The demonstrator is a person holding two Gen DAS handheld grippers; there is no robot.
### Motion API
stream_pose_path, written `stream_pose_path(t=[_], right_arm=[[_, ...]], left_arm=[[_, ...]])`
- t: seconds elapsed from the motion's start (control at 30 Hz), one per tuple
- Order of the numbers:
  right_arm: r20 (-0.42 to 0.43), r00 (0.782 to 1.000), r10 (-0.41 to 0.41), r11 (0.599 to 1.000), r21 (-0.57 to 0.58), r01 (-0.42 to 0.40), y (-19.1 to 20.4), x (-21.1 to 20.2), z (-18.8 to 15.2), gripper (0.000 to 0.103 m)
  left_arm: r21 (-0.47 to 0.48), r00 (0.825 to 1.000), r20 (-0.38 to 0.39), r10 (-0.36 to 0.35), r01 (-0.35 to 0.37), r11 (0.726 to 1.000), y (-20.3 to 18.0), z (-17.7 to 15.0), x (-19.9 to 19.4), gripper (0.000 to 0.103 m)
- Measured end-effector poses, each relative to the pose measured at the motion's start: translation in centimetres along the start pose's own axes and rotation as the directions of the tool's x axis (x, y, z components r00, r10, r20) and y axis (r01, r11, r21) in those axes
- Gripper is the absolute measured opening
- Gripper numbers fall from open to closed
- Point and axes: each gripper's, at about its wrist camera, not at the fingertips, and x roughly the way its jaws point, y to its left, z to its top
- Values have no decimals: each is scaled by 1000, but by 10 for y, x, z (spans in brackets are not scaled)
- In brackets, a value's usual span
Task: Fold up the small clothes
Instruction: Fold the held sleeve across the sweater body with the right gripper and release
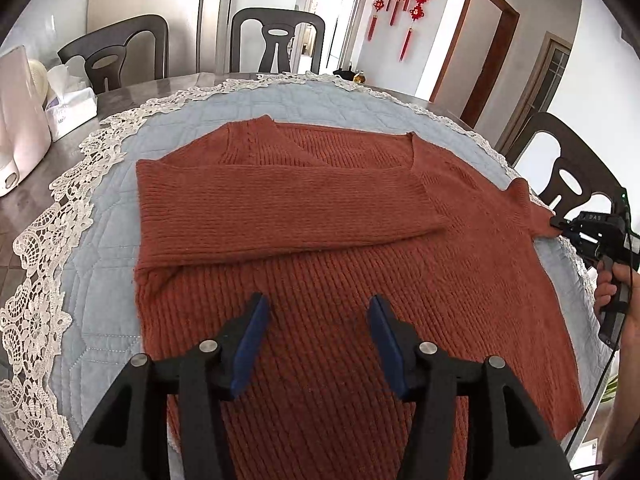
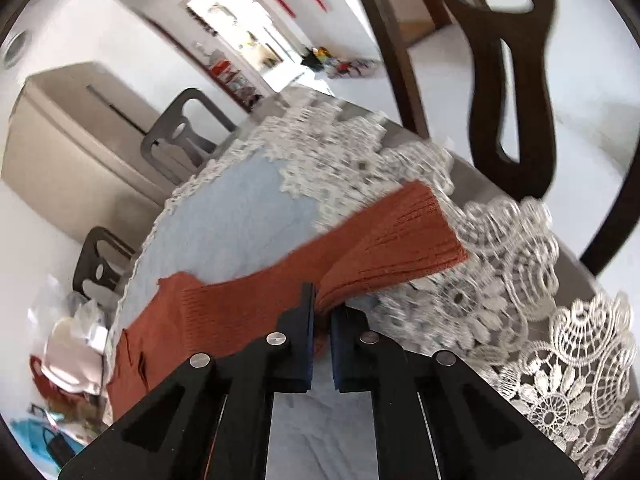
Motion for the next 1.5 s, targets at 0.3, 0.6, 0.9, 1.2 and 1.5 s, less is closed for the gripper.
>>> stream_pose_path(t=[0.3, 0.6, 0.9, 1.2, 1.5], right_arm=[[-45, 980, 194, 944, -262, -199, 109, -3, -15, 6], [-354, 914, 197, 830, -436, -348, 191, 68, -104, 6], [-410, 885, 220, 746, -514, -423, 183, 38, -134, 35], [-316, 936, 154, 791, -528, -309, 149, 23, -125, 35], [-251, 961, 116, 826, -513, -234, 129, 26, -116, 35]], left_arm=[[5, 1000, -1, -5, 5, 1000, -1, 1, 1, 60], [-8, 1000, 2, -22, 22, 1000, 1, 0, 0, 60], [-30, 999, 11, -44, 44, 999, 4, -1, -4, 60], [-23, 984, 55, -167, 168, 986, -13, 36, -9, 60], [11, 978, -73, -196, 197, 980, -40, 70, 60, 48]])
